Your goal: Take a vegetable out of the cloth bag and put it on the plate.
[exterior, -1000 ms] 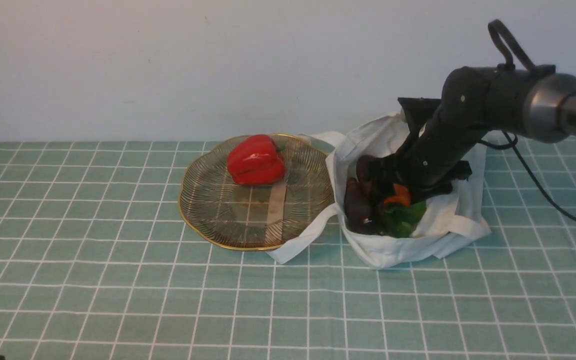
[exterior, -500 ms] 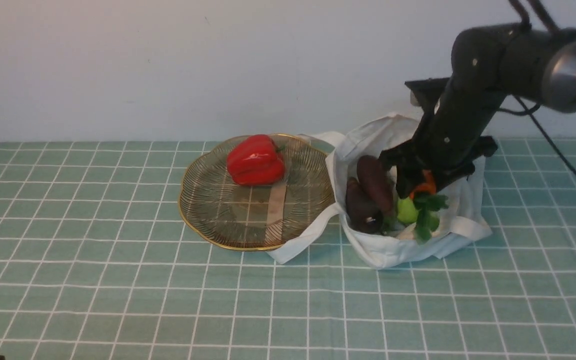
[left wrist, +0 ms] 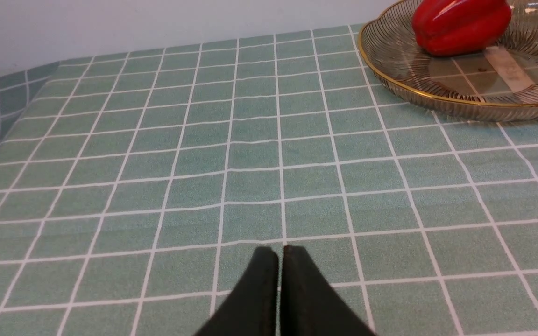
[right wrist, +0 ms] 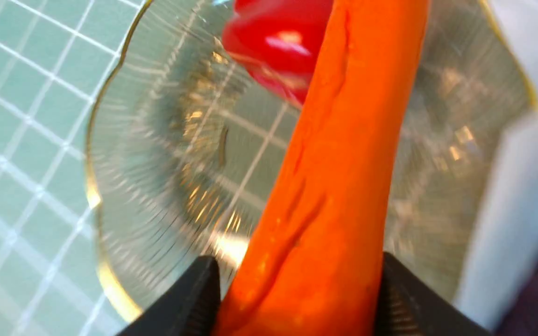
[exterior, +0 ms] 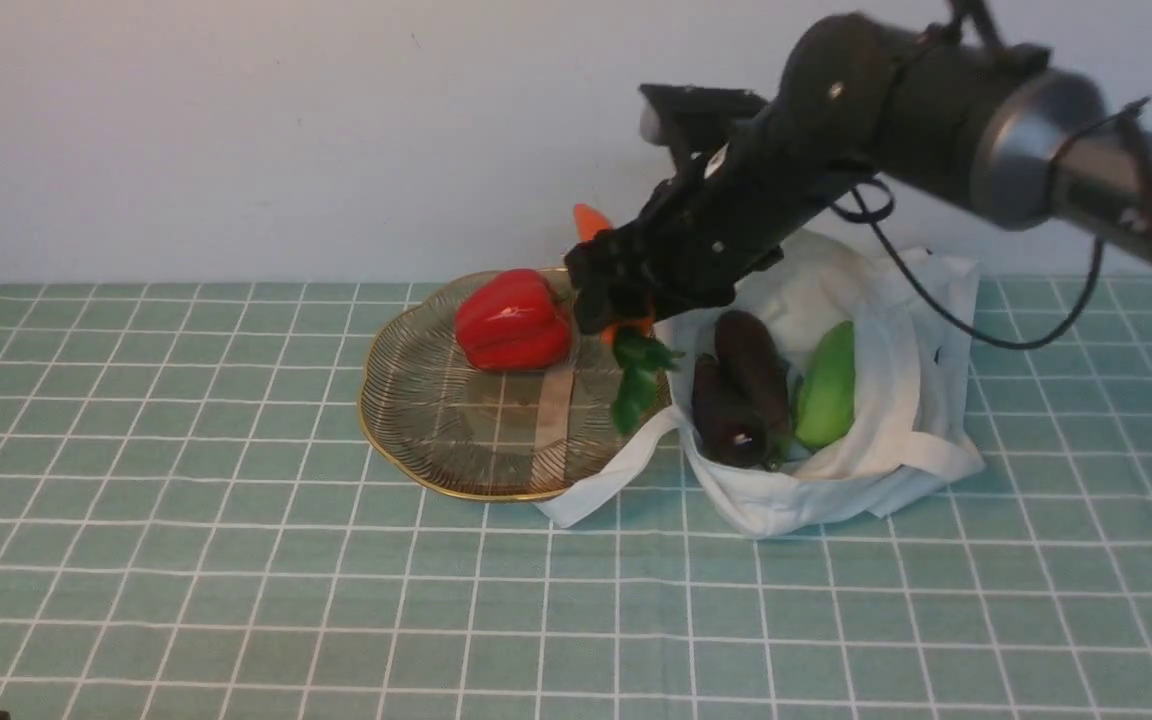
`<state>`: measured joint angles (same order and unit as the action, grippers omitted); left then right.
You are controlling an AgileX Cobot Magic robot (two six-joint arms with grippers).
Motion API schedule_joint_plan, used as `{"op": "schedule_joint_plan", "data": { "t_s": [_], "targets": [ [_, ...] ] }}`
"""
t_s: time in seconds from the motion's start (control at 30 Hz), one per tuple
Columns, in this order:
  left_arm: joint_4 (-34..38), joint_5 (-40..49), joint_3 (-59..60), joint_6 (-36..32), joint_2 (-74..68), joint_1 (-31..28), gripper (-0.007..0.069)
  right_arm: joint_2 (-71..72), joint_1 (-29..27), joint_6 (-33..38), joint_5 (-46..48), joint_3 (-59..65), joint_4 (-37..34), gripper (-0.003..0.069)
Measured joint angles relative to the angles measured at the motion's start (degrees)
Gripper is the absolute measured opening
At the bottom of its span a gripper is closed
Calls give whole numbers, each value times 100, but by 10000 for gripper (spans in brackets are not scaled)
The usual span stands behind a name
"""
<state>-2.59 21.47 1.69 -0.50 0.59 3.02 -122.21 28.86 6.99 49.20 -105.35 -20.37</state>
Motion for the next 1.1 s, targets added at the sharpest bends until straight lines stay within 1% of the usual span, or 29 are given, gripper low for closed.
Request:
{"op": "schedule_joint_plan", "data": {
  "t_s": [0.03,0.17,0.23,0.27,0.4,0.47,0.5,0.53,0.57,0.6,0.67,0.73,0.77,0.8,0.9,0.93,0.97,1.0,1.1],
  "targets": [
    [0,0,0,0,0,0,-5,-21,0,0,-40,0,19,367],
    [0,0,0,0,0,0,-5,-443,179,0,-768,0,205,367],
    [0,0,0,0,0,0,-5,-532,205,0,-941,0,214,367],
    [0,0,0,0,0,0,-5,-580,217,0,-1074,0,218,380],
    [0,0,0,0,0,0,-5,-607,222,-111,-1203,0,257,490],
    [0,0,0,0,0,0,-5,-550,217,-271,-1170,0,296,597],
    [0,0,0,0,0,0,-5,-545,211,-272,-1157,0,304,611],
    [0,0,0,0,0,0,-5,-467,191,-273,-1069,0,357,650],
    [0,0,0,0,0,0,-5,-438,182,-267,-1047,0,368,654],
    [0,0,0,0,0,0,-5,-312,153,-225,-837,-37,427,676],
    [0,0,0,0,0,0,-5,-58,102,-96,-399,-259,557,686],
    [0,0,0,0,0,0,-5,205,63,5,84,-495,655,681],
    [0,0,0,0,0,0,-5,238,63,18,147,-563,682,680],
    [0,0,0,0,0,0,-5,497,44,104,679,-868,795,659],
    [0,0,0,0,0,0,-5,948,39,218,1634,-1363,958,596],
    [0,0,0,0,0,0,-5,1125,39,243,1916,-1556,1041,563],
    [0,0,0,0,0,0,-5,1417,39,275,2135,-1793,1202,500],
    [0,0,0,0,0,0,-5,1458,39,274,2146,-1830,1246,491],
    [0,0,0,0,0,0,-5,2072,39,266,2279,-1888,1549,356]
  ]
}}
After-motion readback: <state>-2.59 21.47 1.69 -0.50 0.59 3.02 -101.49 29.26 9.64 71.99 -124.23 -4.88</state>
